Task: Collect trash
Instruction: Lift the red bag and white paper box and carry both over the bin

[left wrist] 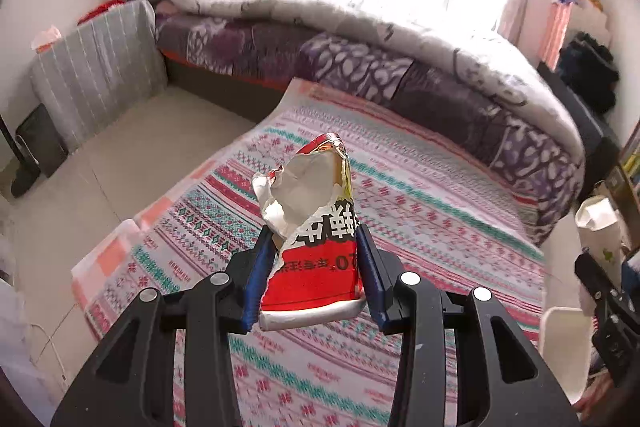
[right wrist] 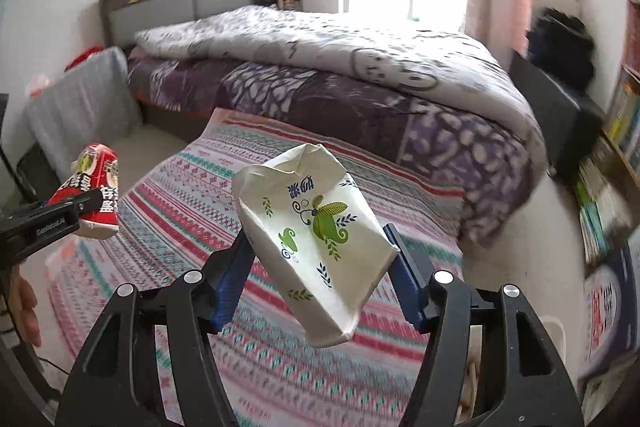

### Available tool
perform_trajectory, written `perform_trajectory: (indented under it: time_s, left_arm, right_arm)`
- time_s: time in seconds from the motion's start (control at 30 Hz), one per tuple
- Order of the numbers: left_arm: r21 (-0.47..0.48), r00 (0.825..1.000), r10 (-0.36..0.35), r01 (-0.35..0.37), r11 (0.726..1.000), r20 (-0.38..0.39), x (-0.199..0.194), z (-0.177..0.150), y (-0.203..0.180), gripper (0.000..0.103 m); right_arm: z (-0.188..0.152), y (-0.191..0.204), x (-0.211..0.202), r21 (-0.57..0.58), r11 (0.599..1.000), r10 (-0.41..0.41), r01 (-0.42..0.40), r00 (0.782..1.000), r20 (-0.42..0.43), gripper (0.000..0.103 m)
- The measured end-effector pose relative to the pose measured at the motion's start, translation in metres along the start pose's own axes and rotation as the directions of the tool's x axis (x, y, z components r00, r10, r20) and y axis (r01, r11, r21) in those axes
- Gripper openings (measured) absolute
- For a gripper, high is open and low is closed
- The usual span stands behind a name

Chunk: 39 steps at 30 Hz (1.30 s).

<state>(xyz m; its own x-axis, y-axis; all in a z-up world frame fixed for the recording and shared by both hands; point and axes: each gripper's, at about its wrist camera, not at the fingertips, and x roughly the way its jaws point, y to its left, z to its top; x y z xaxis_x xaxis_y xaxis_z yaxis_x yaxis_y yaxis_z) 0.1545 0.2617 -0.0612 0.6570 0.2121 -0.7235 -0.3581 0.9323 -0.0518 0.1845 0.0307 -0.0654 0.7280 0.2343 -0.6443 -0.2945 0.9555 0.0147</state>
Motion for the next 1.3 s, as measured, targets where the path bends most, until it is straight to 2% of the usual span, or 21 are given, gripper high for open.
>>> perform_trajectory:
  time_s: [0.17,0.3,0.5,0.73,1.3]
  left_arm:
    - [0.026,0.996,-0.025,0.023,0.999,0.084,-0.044,-0.016,-0.022,0.042]
    - [0.039,0.991,-0.034,0.029,0.999,0.133,-0.063,-0.032,-0.041,0.042]
    - [0.064,0.987,-0.026,0.016,0.998,0.158,-0.063,-0.054,-0.062,0.042]
    - [0.099,0.983,-0.009,-0.010,0.995,0.185,-0.058,-0.059,-0.082,0.042]
    - [0.150,0.974,-0.072,0.040,0.988,0.217,-0.070,-0.064,-0.133,0.042]
  right_arm:
    - [-0.021,-0.017,-0.033,0.058,0.998,-0.014,0.012,1.000,0.024,0.062]
    - [-0.037,-0.029,-0.047,0.091,0.995,-0.040,0.035,0.998,0.053,0.063]
    - [-0.055,-0.051,-0.049,0.150,0.986,-0.086,0.071,0.992,0.096,0.063]
    - [-0.058,-0.073,-0.042,0.212,0.973,-0.110,0.090,0.990,0.087,0.064]
    - [-0.064,-0.100,-0.058,0.231,0.964,-0.161,0.135,0.982,0.101,0.067]
